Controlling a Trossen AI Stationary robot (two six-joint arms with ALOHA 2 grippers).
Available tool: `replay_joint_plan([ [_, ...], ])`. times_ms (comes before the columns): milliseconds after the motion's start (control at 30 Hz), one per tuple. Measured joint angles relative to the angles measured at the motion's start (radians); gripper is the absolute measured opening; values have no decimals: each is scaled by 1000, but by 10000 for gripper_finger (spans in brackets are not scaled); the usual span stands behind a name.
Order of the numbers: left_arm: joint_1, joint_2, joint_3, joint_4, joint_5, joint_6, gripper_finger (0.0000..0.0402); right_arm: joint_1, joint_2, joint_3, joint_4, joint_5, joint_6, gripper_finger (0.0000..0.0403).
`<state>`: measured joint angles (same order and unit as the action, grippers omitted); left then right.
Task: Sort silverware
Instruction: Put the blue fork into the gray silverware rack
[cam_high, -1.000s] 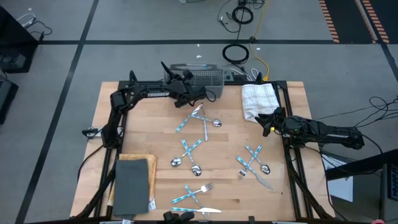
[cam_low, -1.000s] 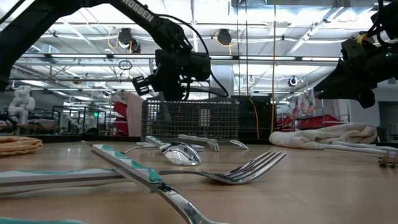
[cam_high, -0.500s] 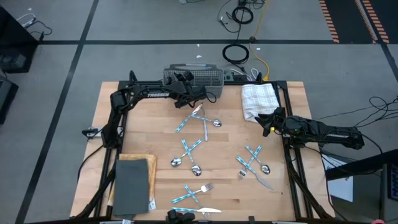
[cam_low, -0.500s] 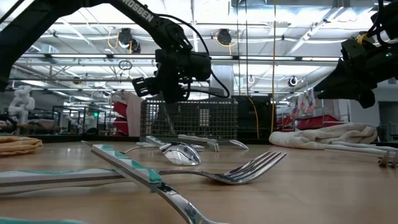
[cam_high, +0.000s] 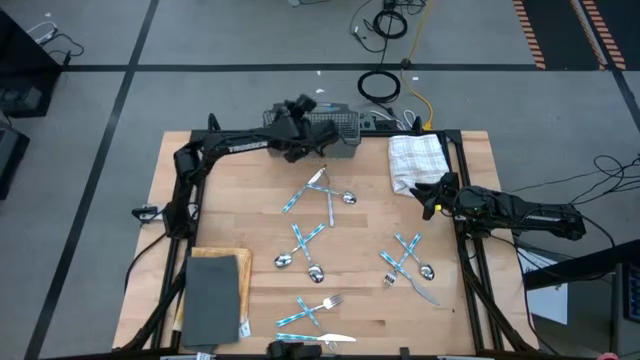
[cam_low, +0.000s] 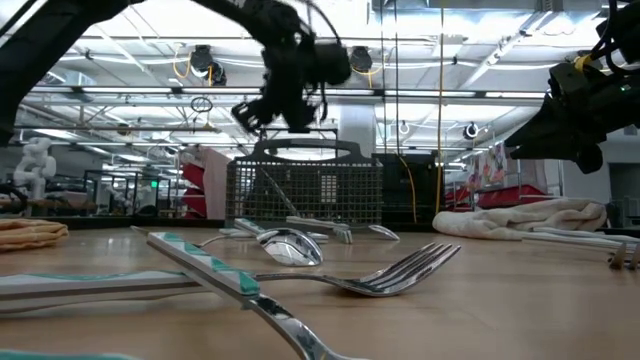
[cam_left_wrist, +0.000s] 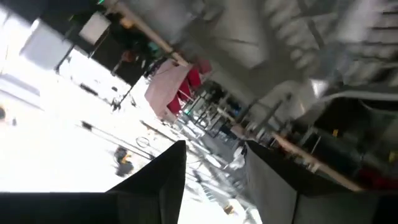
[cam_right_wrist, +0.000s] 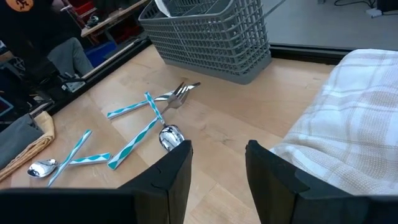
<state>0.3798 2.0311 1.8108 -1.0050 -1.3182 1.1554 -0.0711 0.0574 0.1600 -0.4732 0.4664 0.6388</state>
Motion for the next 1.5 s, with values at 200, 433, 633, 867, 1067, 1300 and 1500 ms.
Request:
replay_joint_plan([
  [200, -73, -115, 160, -59, 221, -328, 169, 0, 0, 0, 0, 3, 2, 139],
  [433, -149, -256, 253, -266, 1032, -897, 169, 0, 0, 0, 0, 4, 8, 139],
  [633, -273, -287, 253, -528, 1390, -1100, 169, 0, 3, 0, 0, 2, 6, 139],
  [867, -550, -282, 184, -539, 1455, -1092, 169, 0, 5, 0, -1, 3, -19, 139],
  [1067, -719, -280, 42, -366, 1446, -1041, 169, 0, 5, 0, 0, 0, -30, 139],
  [1300, -795, -227, -69, -38, 1449, -1038, 169, 0, 5, 0, -1, -72, -94, 139],
  [1500, -799, -114, -69, -68, 1448, -1003, 169, 0, 9, 0, -1, -106, -101, 139],
])
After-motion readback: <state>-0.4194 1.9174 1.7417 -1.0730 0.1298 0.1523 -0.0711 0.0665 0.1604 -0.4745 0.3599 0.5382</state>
